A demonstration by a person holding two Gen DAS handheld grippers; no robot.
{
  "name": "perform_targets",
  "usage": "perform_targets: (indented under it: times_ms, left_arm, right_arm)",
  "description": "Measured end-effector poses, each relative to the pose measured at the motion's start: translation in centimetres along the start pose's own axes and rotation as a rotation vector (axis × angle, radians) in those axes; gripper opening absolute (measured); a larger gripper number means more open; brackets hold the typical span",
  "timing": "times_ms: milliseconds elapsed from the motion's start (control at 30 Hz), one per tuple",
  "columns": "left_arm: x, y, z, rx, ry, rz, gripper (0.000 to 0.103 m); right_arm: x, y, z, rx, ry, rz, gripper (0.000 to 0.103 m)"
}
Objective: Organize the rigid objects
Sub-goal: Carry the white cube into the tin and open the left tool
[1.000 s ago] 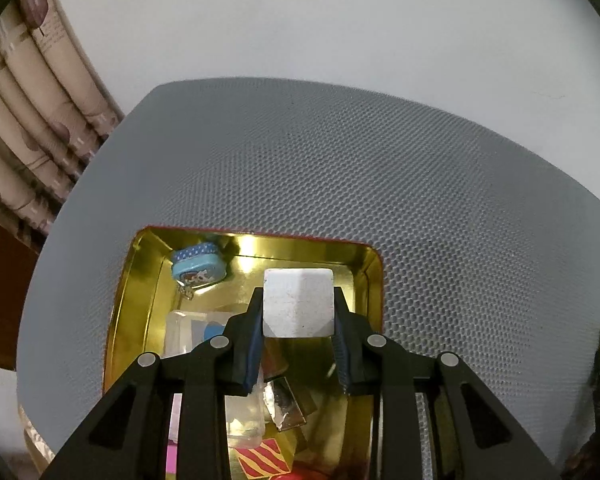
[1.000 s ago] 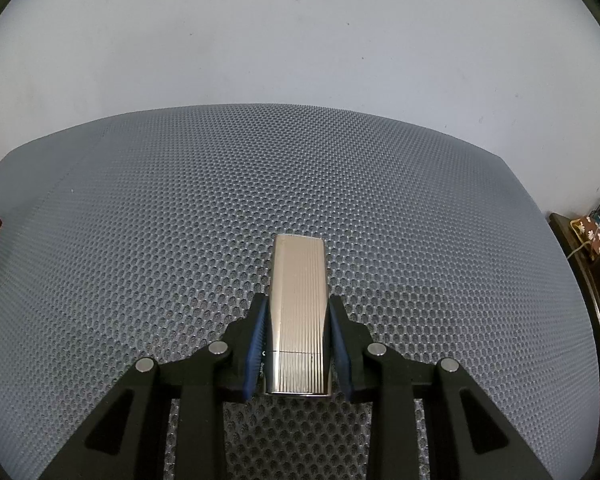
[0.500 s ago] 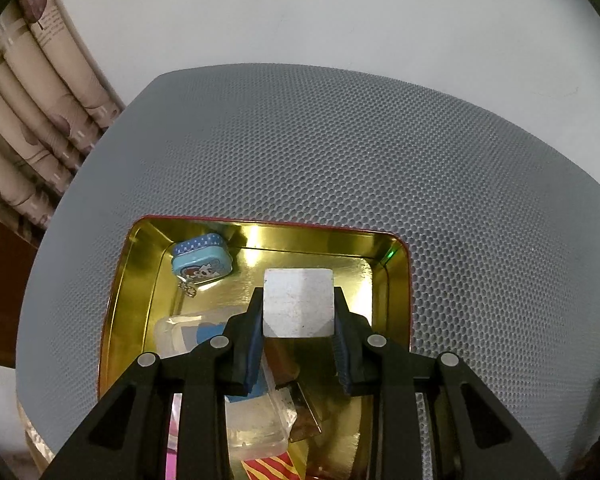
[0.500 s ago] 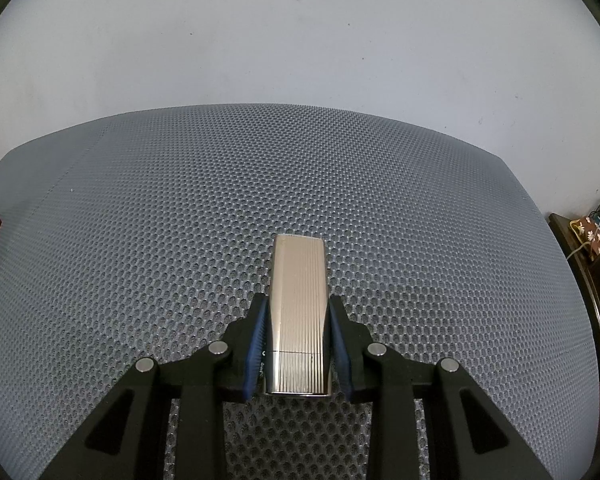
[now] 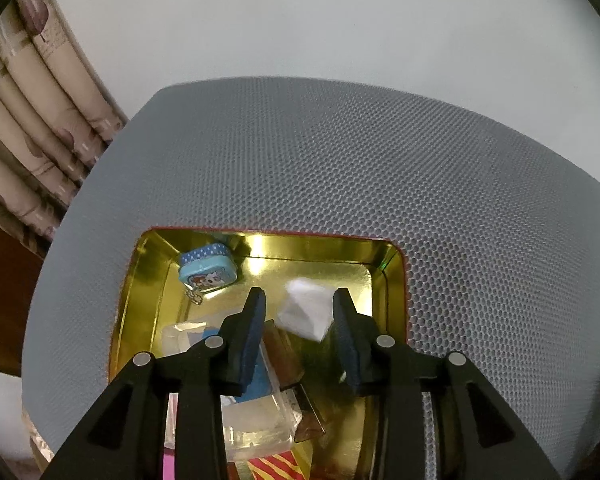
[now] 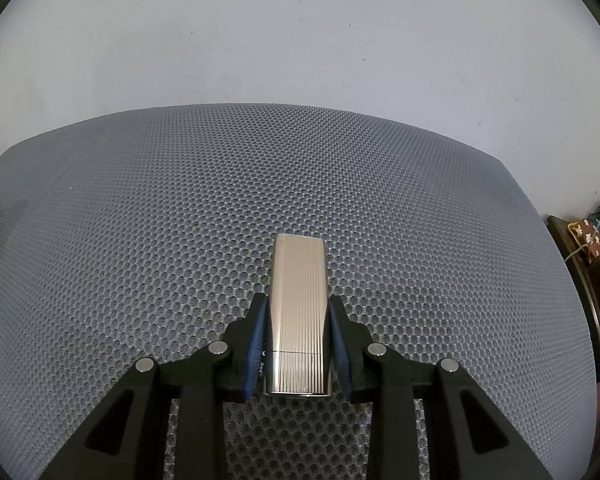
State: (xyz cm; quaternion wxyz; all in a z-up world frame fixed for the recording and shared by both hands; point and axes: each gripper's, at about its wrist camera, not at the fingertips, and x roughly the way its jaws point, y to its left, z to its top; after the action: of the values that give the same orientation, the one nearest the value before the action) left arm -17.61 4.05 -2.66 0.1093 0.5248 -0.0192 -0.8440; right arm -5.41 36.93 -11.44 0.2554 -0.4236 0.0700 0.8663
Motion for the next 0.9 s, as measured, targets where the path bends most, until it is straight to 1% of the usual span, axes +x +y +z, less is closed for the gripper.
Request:
perform_targets:
  times_ms: [133, 267, 400, 467, 500, 567, 700, 800, 900]
  left_arm:
    - [-1.4, -0.2, -0.1, 0.015, -0.014, -0.025, 0.035]
    - [-2.9, 0.6, -0.3, 0.02, -0.016, -0.046, 0.036]
    - [-4.3, 2.5, -0.8, 0.034, -0.036, -0.021, 0.038]
    - [-5.3, 3.2, -1.4, 0.03, -0.055, -0.003, 0.046]
    - [-5.7, 3.6, -1.7, 0.026, -0.066, 0.005, 0.048]
    - [-6.7, 4.0, -2.7, 0.018, -0.095, 0.013, 0.049]
    - [-7.5, 4.5, -4.4, 0.004, -0.108, 0.029, 0.05]
    - [-7.7, 4.5, -5.9, -0.004, -0.119, 0.039, 0.052]
    - [-7.8, 4.1, -7.1, 0.0, -0.111, 0.035, 0.054]
  right_arm:
    - [0.2, -0.4, 0.1, -0.008, -0.001, -0.009, 0.031]
    - [-0.9, 0.9, -0.4, -0.019, -0.002, -0.022, 0.031]
    - [-1.2, 0.8, -0.5, -0.01, -0.002, -0.012, 0.031]
    - [-1.5, 0.6, -0.6, -0.006, -0.002, -0.008, 0.031]
    - [-1.6, 0.7, -0.6, -0.006, -0.002, -0.008, 0.031]
    - [-1.6, 0.5, -0.6, -0.003, -0.001, -0.007, 0.031]
    - [-1.7, 0.3, -0.8, 0.012, 0.005, -0.002, 0.03]
    - [-1.7, 0.3, -0.8, 0.013, 0.012, -0.021, 0.03]
    - [-2.1, 0.7, -0.8, 0.013, 0.018, -0.046, 0.03]
